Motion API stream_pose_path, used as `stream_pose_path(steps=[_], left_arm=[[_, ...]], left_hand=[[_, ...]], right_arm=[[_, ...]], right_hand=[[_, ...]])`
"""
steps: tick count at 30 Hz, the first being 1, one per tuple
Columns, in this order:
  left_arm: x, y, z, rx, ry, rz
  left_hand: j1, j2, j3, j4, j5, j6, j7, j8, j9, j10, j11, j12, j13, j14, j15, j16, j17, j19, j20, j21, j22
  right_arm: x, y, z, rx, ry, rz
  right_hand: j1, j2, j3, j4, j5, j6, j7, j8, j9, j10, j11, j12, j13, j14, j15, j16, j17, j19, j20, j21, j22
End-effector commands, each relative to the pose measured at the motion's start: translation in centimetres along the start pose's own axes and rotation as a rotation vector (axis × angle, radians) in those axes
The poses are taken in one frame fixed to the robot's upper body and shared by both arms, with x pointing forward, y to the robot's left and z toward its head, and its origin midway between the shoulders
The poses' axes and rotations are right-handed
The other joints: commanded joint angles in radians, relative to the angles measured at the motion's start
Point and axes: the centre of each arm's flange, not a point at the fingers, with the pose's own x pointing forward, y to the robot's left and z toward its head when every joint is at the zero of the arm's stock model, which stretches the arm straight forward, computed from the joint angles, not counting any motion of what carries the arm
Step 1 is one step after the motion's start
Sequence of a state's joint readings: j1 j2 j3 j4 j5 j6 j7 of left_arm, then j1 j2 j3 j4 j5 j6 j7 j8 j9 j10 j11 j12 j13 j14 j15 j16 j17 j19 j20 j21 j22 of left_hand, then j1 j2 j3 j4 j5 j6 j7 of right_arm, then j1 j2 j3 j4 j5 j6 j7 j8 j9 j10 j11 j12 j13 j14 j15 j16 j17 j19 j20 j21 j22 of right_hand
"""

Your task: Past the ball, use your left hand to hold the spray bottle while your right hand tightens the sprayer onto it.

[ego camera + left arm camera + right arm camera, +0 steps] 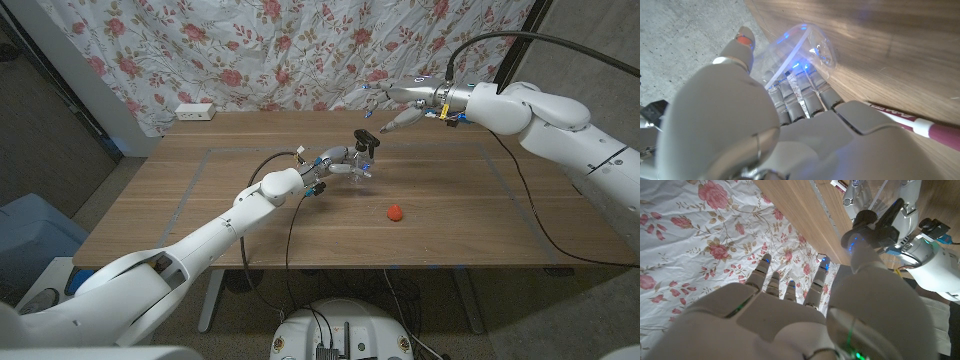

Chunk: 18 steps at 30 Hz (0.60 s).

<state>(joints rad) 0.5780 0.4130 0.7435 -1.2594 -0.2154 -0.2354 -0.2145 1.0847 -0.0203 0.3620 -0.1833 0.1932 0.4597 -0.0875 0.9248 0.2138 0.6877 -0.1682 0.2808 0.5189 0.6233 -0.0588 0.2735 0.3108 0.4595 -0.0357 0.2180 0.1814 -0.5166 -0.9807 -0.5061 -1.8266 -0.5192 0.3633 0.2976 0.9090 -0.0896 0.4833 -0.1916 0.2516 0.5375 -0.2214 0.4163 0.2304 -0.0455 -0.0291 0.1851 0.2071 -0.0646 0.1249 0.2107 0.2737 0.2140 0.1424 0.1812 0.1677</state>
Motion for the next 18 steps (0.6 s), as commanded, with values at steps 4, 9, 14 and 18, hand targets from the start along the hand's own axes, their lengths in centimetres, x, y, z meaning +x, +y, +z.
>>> stream_pose_path(steps=[4,9,14,18], left_arm=[[0.1,0.0,0.0,-0.001,0.007,-0.009],[0.2,0.0,0.0,0.002,0.007,-0.012],[0.3,0.0,0.1,0.002,0.008,-0.015],[0.4,0.0,0.2,0.003,0.008,-0.018]], left_hand=[[-0.062,0.134,0.015,0.015,0.007,0.027,0.000,0.007,-0.001,0.015,-0.005,-0.003,0.002,0.000,-0.126,-0.003,0.003,-0.003,-0.003,-0.001,0.003],[-0.063,0.136,0.016,0.016,0.007,0.024,0.002,0.006,-0.001,0.014,-0.003,-0.005,0.002,0.003,-0.127,-0.003,0.002,-0.002,-0.002,-0.001,0.002],[-0.063,0.136,0.016,0.015,0.007,0.023,0.002,0.007,-0.001,0.015,-0.005,-0.005,0.002,0.005,-0.127,-0.003,0.001,-0.001,-0.002,0.000,0.002],[-0.064,0.137,0.016,0.016,0.007,0.023,0.003,0.007,-0.002,0.014,-0.003,-0.006,0.002,0.007,-0.127,-0.002,0.002,-0.001,-0.003,0.000,0.002]], right_arm=[[0.6,0.7,-0.1,0.011,-0.096,-0.003],[0.9,1.0,0.0,0.014,-0.108,-0.007],[1.3,1.4,0.1,0.026,-0.125,0.014],[1.6,1.6,0.2,0.032,-0.132,0.025]], right_hand=[[0.067,-0.007,0.019,0.002,0.014,0.060,0.000,0.027,0.009,-0.012,-0.014,0.010,0.000,-0.022,0.001,-0.003,-0.005,-0.001,-0.014,0.003,-0.001],[0.104,-0.020,0.025,0.007,0.019,0.120,-0.001,0.053,0.016,0.000,-0.031,0.016,-0.003,-0.043,0.006,-0.007,-0.008,-0.013,-0.018,0.000,-0.001],[0.118,-0.023,0.028,0.010,0.021,0.153,-0.001,0.067,0.020,0.002,-0.037,0.017,-0.004,-0.053,0.010,-0.008,-0.007,-0.020,-0.021,0.000,-0.001],[0.124,-0.024,0.030,0.011,0.021,0.168,-0.001,0.073,0.022,0.002,-0.038,0.017,-0.004,-0.056,0.011,-0.007,-0.007,-0.022,-0.022,0.000,-0.001]])
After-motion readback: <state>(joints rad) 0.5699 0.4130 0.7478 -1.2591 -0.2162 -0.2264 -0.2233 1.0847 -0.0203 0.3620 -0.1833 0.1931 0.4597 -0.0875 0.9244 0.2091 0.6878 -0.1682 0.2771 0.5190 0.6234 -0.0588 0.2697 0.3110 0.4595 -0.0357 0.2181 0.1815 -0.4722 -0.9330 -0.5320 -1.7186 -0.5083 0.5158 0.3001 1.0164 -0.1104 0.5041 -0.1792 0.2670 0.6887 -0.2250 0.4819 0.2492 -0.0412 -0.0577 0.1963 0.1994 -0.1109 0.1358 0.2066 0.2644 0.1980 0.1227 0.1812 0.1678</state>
